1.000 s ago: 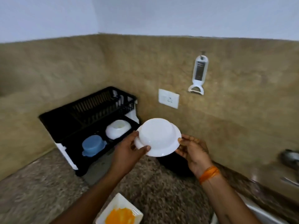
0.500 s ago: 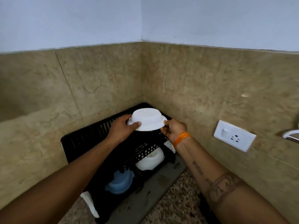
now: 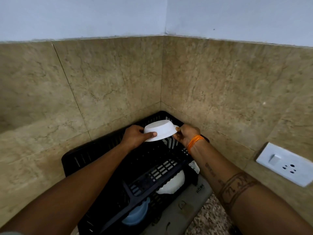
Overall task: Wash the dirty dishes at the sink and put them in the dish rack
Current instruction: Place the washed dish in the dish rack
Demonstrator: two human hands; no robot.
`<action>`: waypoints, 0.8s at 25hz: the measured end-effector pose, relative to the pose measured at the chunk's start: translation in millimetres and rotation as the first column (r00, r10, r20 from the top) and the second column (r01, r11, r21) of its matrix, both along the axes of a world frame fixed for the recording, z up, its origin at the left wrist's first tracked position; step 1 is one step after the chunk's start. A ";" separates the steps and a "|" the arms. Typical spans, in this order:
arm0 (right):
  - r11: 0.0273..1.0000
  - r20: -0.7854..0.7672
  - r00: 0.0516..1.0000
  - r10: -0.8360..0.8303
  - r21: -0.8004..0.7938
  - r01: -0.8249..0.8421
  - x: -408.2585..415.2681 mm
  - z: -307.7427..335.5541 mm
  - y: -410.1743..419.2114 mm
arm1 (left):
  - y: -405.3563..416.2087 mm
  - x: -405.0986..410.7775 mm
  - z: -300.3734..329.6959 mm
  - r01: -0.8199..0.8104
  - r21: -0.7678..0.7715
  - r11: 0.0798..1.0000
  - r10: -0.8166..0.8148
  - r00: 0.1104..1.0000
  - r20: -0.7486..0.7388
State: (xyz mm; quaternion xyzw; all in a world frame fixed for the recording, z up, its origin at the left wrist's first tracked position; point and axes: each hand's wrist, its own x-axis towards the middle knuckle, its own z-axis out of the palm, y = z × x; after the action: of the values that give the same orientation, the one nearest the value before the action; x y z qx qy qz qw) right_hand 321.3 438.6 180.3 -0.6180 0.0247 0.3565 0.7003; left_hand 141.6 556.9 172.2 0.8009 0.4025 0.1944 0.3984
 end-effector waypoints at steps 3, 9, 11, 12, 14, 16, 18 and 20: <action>1.000 0.027 1.000 0.013 -0.003 -0.013 1.7 0.2 1.9 | 2.3 1.1 -9.9 -0.011 -0.048 0.999 0.012 1.000 0.020; 0.996 0.191 0.981 0.005 -0.092 0.013 -16.4 5.9 -26.6 | -11.5 -8.3 -3.0 -0.020 -0.013 1.000 0.020 1.000 -0.004; 0.998 0.213 0.977 -0.024 -0.051 0.036 -29.7 16.9 -47.9 | -23.6 -18.6 7.8 -0.050 -0.030 0.998 0.052 0.998 0.039; 0.999 0.223 0.974 -0.036 -0.031 0.044 -38.4 22.8 -59.5 | -29.6 -22.6 13.7 -0.060 -0.039 0.997 0.063 0.995 0.072; 0.999 0.237 0.971 -0.037 0.030 0.030 -58.8 35.5 -86.2 | -47.8 -31.8 31.1 -0.044 -0.043 0.998 0.051 0.985 0.164; 0.996 0.238 0.971 -0.009 0.091 -0.013 -85.3 49.4 -118.9 | -75.8 -45.3 47.8 -0.031 -0.031 0.999 0.037 0.968 0.247; 0.990 0.256 0.966 0.015 0.132 -0.051 -111.6 58.5 -155.0 | -111.5 -62.6 59.8 -0.020 -0.031 0.999 0.029 0.942 0.334; 0.979 0.275 0.960 0.041 0.179 -0.093 -138.5 60.8 -190.9 | -156.9 -85.2 63.0 -0.022 -0.048 0.999 0.039 0.921 0.387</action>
State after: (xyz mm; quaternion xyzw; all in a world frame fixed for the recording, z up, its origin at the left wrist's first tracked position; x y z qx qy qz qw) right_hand 182.8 247.7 241.0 -0.5916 -0.1263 0.2932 0.7403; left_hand 56.4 400.0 235.2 0.7316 0.3320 0.3465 0.4842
